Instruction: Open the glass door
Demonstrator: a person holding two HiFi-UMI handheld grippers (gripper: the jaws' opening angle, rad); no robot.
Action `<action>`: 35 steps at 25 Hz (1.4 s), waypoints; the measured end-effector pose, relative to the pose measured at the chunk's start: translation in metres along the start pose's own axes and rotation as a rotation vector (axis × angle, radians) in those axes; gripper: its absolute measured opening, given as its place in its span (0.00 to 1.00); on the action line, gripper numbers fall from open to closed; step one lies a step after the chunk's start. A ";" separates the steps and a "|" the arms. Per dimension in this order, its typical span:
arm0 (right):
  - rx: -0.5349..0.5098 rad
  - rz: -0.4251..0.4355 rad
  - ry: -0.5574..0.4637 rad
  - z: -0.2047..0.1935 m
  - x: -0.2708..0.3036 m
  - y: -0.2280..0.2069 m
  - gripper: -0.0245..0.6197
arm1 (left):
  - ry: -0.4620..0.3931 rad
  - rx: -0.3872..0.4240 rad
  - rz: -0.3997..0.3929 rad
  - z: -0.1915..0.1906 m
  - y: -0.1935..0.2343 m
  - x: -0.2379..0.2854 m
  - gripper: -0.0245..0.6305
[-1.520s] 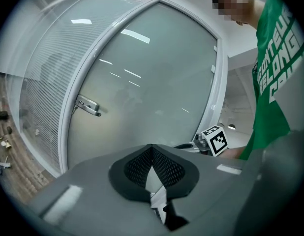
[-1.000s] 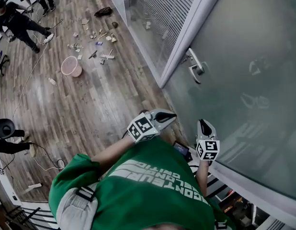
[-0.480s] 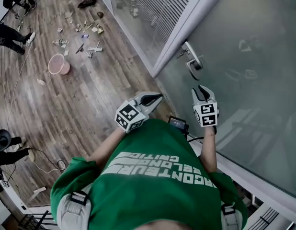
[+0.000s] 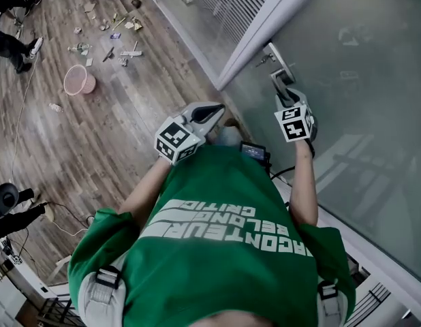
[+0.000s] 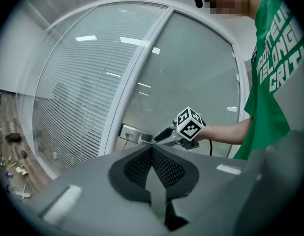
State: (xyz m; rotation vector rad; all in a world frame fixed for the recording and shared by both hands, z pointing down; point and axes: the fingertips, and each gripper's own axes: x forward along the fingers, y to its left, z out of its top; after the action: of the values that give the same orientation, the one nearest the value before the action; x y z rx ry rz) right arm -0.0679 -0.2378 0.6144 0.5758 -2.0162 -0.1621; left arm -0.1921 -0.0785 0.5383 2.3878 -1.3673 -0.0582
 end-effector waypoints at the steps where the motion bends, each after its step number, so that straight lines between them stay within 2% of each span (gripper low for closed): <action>1: 0.003 0.014 0.015 0.000 0.007 -0.001 0.21 | -0.001 -0.002 -0.001 -0.002 0.001 0.003 0.06; 7: -0.038 0.073 0.140 -0.005 0.052 0.005 0.21 | 0.012 -0.024 0.013 -0.010 0.001 0.007 0.06; 12: 0.023 0.137 0.382 -0.037 0.079 0.009 0.21 | 0.034 -0.023 0.034 -0.017 0.001 0.006 0.06; 17: -0.008 0.201 0.506 -0.047 0.090 0.019 0.19 | 0.060 -0.044 0.054 -0.030 0.004 -0.003 0.06; 20: -0.006 0.260 0.506 -0.038 0.090 0.021 0.05 | 0.068 -0.052 0.048 -0.029 0.009 -0.005 0.06; 21: 0.006 0.294 0.505 -0.039 0.091 0.025 0.04 | 0.071 -0.052 0.044 -0.031 0.010 -0.004 0.06; 24: 0.024 0.350 0.499 -0.049 0.097 0.035 0.03 | 0.082 -0.049 0.033 -0.042 0.010 -0.002 0.06; 35: 0.020 0.424 0.434 -0.038 0.094 0.040 0.03 | 0.109 -0.043 -0.004 -0.037 0.010 0.003 0.06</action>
State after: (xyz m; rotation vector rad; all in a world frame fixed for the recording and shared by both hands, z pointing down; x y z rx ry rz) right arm -0.0857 -0.2415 0.7222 0.1639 -1.6695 0.2230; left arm -0.1905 -0.0741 0.5760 2.3222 -1.2987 0.0404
